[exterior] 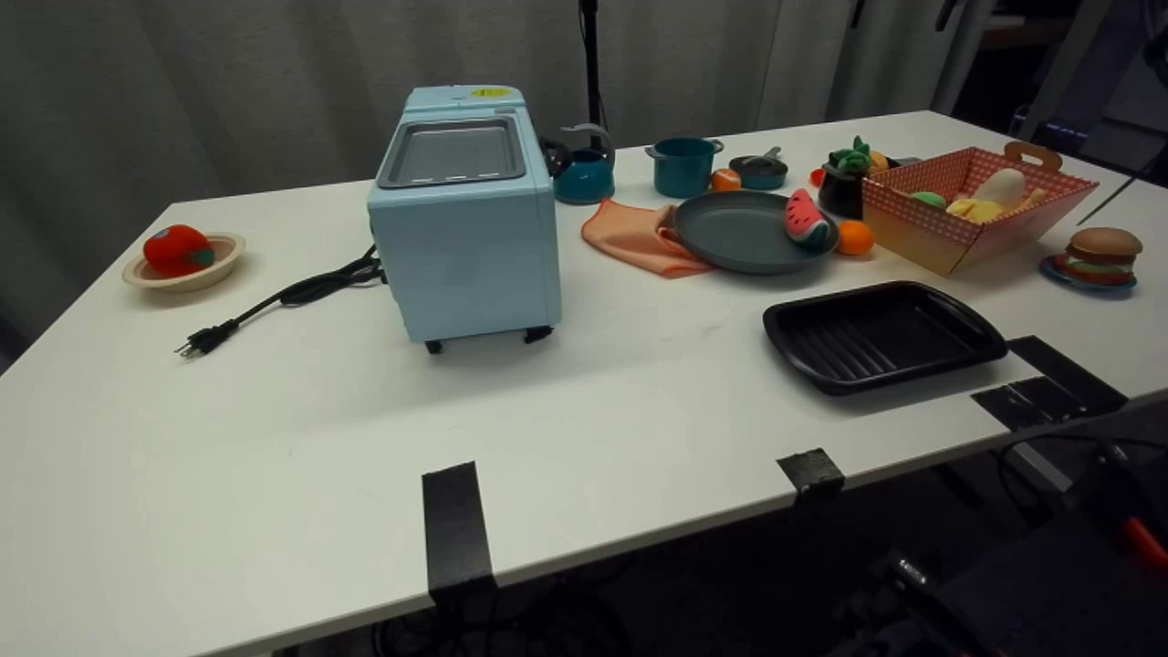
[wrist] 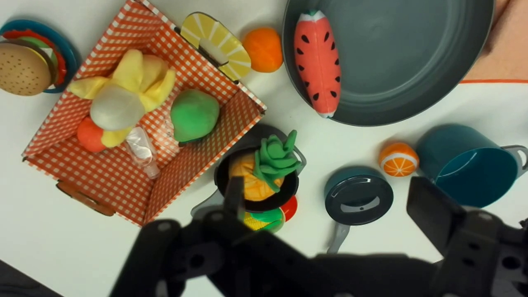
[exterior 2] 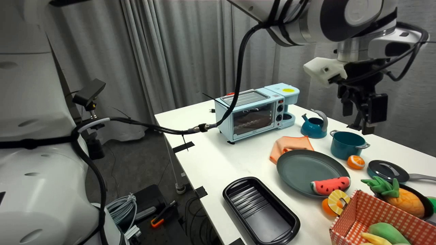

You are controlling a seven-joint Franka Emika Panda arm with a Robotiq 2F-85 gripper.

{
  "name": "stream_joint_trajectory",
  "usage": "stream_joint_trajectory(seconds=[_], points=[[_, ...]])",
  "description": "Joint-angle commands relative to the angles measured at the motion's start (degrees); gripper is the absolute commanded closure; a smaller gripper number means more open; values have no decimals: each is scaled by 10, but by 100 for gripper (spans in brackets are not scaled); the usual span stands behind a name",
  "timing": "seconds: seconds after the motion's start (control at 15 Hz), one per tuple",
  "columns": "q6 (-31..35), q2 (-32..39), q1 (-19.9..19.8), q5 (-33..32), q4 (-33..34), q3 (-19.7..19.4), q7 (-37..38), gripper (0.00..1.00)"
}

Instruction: Remove the pineapple plush toy from the pot and put it in the plate

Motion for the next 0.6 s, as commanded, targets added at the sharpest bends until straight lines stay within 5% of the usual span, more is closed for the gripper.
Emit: stream_joint_trajectory(seconds=[0.0, 0.53], points=[[-43, 81, 1, 3, 94, -11, 7, 0], [-62, 219, -5, 22, 233, -22, 4, 0]])
